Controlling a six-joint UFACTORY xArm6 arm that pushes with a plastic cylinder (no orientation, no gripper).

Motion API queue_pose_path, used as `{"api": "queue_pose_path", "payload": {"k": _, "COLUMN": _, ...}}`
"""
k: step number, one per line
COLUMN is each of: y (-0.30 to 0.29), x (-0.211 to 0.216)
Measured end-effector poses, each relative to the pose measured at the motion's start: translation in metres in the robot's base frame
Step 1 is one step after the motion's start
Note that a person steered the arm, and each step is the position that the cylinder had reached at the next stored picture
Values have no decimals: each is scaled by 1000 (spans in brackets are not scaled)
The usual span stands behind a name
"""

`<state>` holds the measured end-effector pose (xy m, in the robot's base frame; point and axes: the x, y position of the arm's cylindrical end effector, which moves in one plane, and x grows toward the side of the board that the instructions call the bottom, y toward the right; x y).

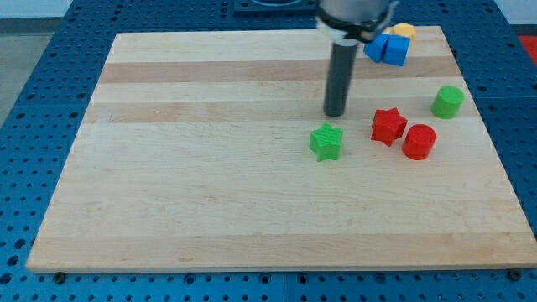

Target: Push the green star towards the re star

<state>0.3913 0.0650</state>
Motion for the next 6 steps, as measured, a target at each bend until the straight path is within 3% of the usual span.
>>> {"api": "queue_pose_path", "payload": {"k": 3, "y": -70, "x": 49}}
{"api": "queue_pose_path", "payload": {"k": 4, "y": -76, "x": 79}}
{"api": "queue_pose_path", "payload": {"k": 6, "y": -52, "x": 77}}
